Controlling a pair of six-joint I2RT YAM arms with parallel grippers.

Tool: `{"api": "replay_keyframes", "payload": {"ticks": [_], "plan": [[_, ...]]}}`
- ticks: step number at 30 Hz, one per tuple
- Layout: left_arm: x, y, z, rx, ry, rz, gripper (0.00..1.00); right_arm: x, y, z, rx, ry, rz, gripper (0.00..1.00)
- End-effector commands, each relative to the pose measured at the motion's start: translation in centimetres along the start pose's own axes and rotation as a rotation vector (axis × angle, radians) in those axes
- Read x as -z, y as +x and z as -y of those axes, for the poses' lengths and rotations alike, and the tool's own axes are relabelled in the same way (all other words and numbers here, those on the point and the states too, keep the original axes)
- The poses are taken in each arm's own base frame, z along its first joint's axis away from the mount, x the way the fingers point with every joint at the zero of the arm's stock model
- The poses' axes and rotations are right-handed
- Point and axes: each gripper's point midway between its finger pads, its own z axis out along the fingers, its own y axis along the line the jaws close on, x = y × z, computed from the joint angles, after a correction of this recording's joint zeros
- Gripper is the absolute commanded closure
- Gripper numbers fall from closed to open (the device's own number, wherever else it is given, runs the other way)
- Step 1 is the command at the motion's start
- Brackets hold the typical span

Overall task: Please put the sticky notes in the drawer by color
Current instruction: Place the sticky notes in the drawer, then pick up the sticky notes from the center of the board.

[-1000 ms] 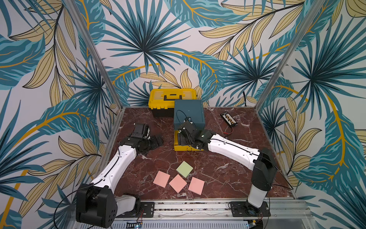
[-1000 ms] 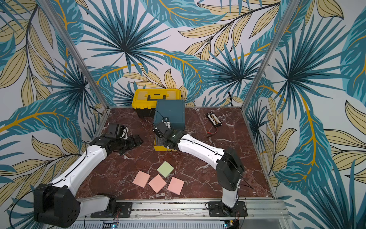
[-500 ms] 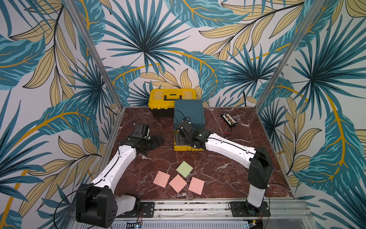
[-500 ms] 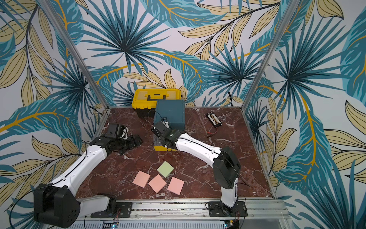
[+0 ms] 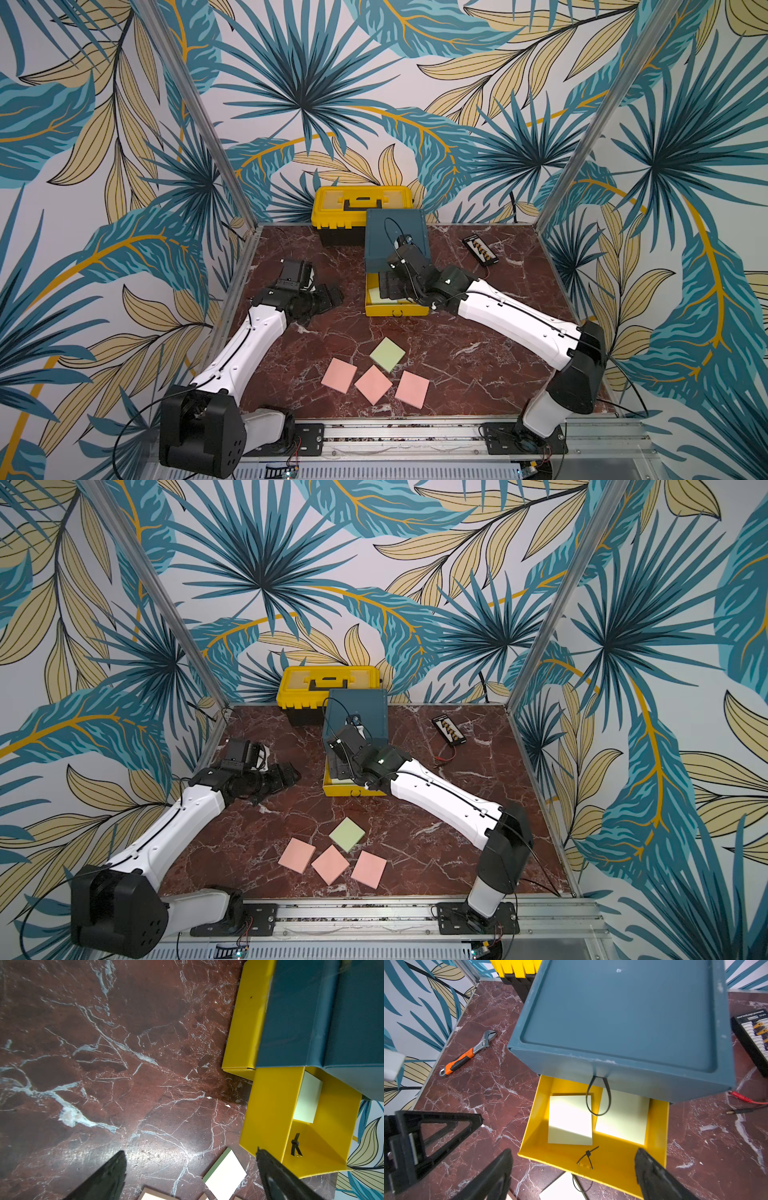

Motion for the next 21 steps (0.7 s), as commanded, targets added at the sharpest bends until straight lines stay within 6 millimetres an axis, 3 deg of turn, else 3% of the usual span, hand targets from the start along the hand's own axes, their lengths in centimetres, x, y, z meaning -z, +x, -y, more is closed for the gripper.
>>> {"api": "replay_keyframes", "payload": {"ticks": [1, 6, 13, 21], "plan": [[0.4, -0.5, -0.1, 0.000, -0.002, 0.023, 0.01, 0.2, 2.8, 1.1, 0.056, 0.014, -0.081, 0.09], [0.7, -0.4, -0.2, 0.001, -0.007, 0.021, 0.01, 0.6, 5.5, 1.3, 0.122, -0.030, -0.118, 0.09], [1.1, 0.0, -0.6, 0.004, -0.022, 0.022, 0.01, 0.4, 10.7, -0.2, 0.262, -0.166, -0.204, 0.09], [1.4, 0.4, -1.1, -0.001, -0.042, 0.012, 0.01, -0.1, 14.0, -1.0, 0.347, -0.213, -0.267, 0.09]]}}
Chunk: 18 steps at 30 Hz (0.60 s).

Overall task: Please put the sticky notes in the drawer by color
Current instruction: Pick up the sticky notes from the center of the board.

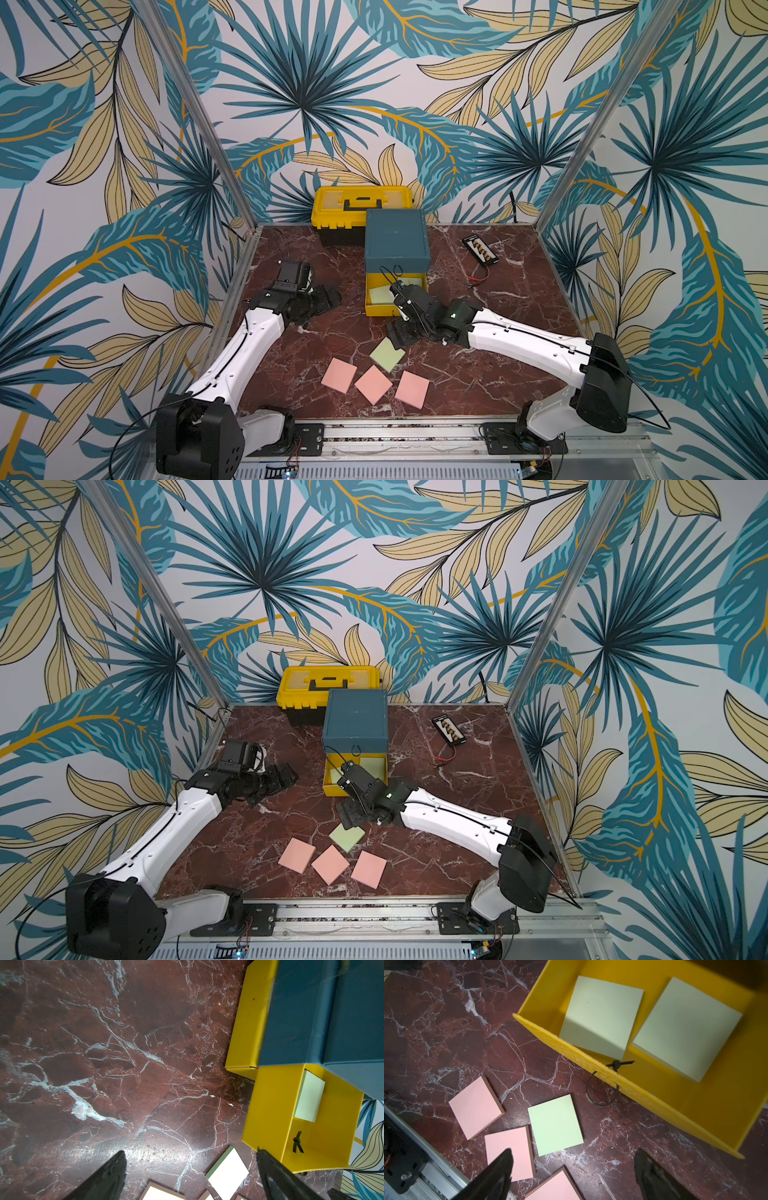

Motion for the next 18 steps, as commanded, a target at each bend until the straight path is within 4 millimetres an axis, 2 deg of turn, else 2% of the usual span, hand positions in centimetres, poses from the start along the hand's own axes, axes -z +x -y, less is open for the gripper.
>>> {"api": "replay_keyframes", "payload": {"ticks": [1, 12, 18], "plan": [[0.4, 0.3, -0.6, -0.001, -0.021, -0.003, 0.01, -0.5, 1.1, -1.1, 0.069, -0.031, -0.020, 0.09], [1.2, 0.3, -0.8, 0.003, -0.033, 0.008, 0.01, -4.6, 5.1, -4.0, 0.226, -0.044, -0.131, 0.08], [1.2, 0.3, -0.8, 0.007, -0.034, 0.009, 0.01, -6.2, 6.8, -3.6, 0.279, 0.007, -0.177, 0.05]]}}
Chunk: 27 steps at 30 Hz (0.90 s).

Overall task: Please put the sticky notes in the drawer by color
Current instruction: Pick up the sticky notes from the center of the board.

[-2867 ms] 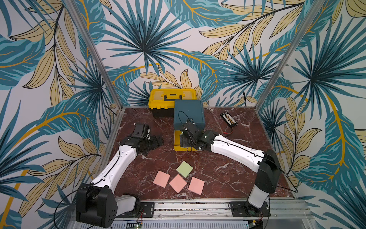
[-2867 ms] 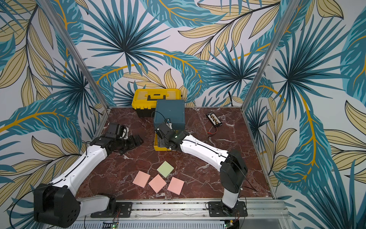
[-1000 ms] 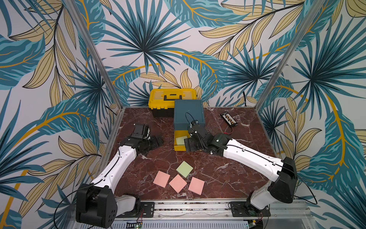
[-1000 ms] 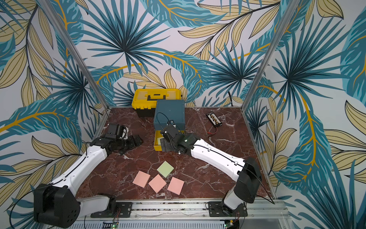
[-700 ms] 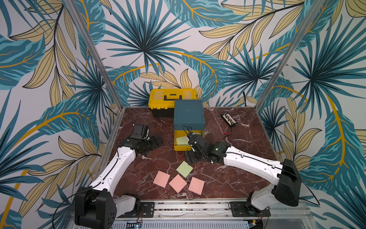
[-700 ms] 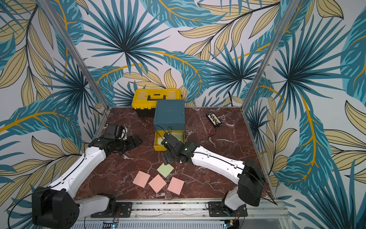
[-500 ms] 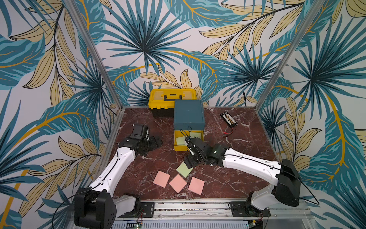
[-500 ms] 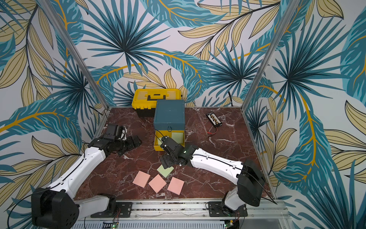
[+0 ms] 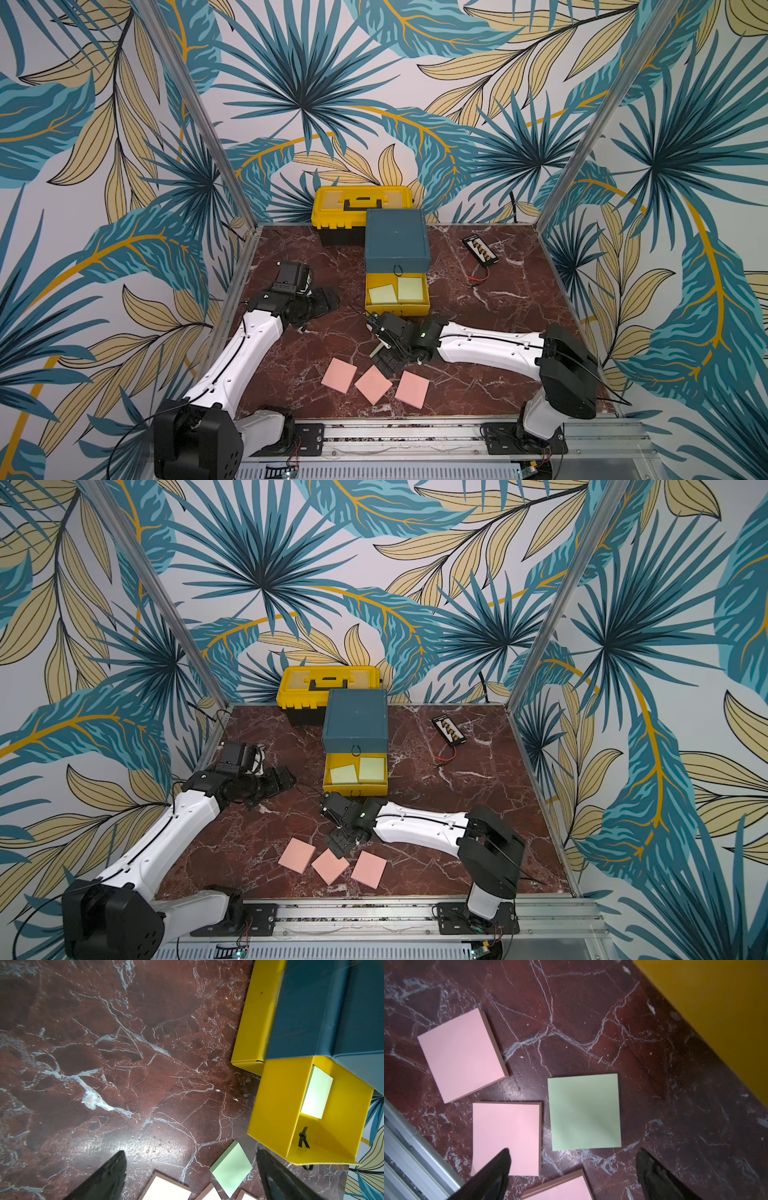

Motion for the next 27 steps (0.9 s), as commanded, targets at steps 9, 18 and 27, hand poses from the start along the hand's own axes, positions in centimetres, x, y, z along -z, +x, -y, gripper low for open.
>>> {"api": "replay_keyframes", "payload": {"ticks": [9, 18, 27], "plan": [[0.6, -0.1, -0.4, 0.012, -0.014, 0.016, 0.01, -3.4, 2.1, 1.0, 0.066, 0.072, -0.062, 0.05], [0.8, -0.1, -0.6, 0.015, -0.021, 0.024, 0.01, -5.0, 1.9, 1.6, 0.092, 0.116, -0.072, 0.05], [0.7, -0.1, -0.5, 0.017, -0.018, 0.022, 0.01, -6.2, 2.5, 2.3, 0.050, 0.095, -0.101, 0.05]]}}
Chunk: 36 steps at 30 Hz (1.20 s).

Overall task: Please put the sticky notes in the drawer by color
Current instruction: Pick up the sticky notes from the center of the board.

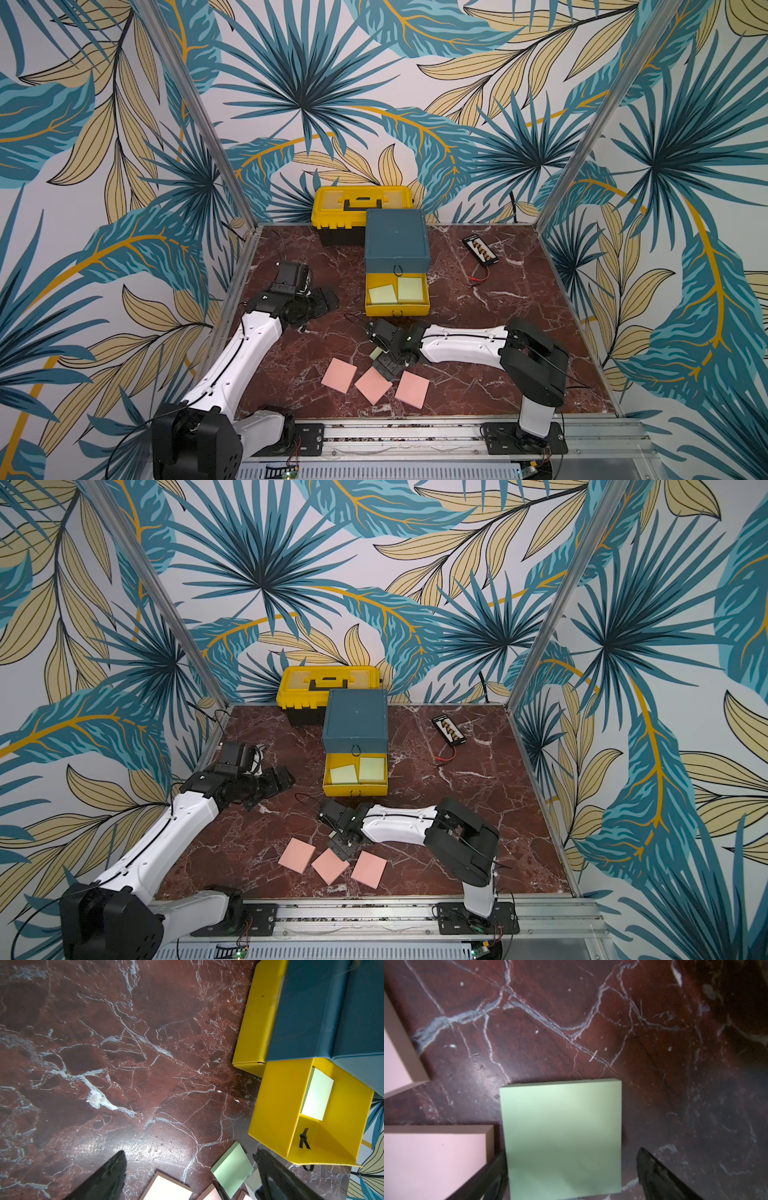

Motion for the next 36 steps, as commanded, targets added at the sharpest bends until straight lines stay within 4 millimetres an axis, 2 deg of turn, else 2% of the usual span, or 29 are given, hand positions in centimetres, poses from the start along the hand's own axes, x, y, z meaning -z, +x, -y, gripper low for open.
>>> {"api": "replay_keyframes", "payload": {"ticks": [1, 15, 36], "plan": [[0.4, -0.1, -0.4, 0.012, -0.010, 0.011, 0.01, -1.2, 0.8, 0.4, -0.009, -0.006, -0.030, 0.05], [0.5, 0.0, -0.4, 0.012, -0.010, 0.015, 0.01, -3.1, 2.1, 0.0, -0.037, -0.053, -0.104, 0.05], [0.9, 0.2, -0.5, 0.013, -0.003, 0.023, 0.01, -3.6, 2.6, -0.5, -0.044, -0.076, -0.178, 0.05]]}}
